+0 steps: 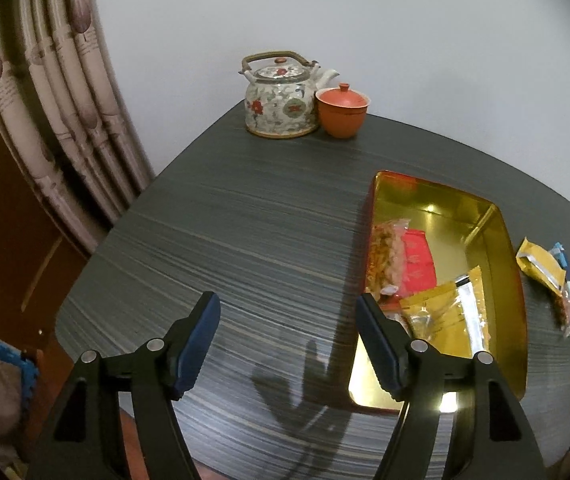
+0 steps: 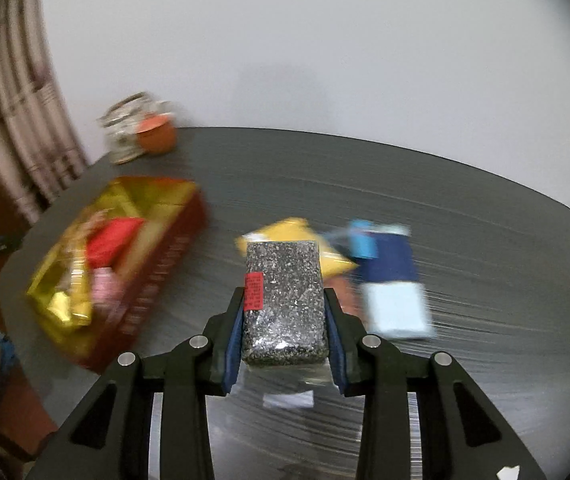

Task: Organize snacks
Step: 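Carry the dark seed bar with the right gripper into the tin and release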

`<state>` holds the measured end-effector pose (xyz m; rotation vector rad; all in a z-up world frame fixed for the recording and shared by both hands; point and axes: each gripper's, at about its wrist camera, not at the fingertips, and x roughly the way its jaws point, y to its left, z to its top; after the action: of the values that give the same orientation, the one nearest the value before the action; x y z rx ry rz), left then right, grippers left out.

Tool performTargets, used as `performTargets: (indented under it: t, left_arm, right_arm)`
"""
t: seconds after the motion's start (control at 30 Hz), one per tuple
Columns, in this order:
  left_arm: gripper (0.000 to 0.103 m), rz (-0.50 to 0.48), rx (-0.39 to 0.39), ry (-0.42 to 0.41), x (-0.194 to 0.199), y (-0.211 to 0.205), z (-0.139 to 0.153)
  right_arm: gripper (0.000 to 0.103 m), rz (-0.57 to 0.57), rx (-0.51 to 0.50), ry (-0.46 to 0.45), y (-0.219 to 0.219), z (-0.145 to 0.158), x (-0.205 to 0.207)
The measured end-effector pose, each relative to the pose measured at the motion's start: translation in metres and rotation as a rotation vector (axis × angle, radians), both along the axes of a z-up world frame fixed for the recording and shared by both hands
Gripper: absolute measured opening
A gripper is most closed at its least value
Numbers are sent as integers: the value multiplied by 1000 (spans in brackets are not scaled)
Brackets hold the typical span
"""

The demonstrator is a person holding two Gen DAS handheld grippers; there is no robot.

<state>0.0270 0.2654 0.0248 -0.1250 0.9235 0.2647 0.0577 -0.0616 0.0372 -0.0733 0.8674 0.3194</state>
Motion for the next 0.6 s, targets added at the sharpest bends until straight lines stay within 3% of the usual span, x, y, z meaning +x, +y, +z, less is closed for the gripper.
performTargets:
  t: [0.37, 0.6]
  left_arm:
    - [71, 38, -34, 10, 0, 10, -3]
    - [71, 37, -31, 13, 0, 10, -4]
  right_arm:
    - [33, 209, 1, 38, 118, -13, -5]
    - [33, 219, -34, 53, 136, -27, 2]
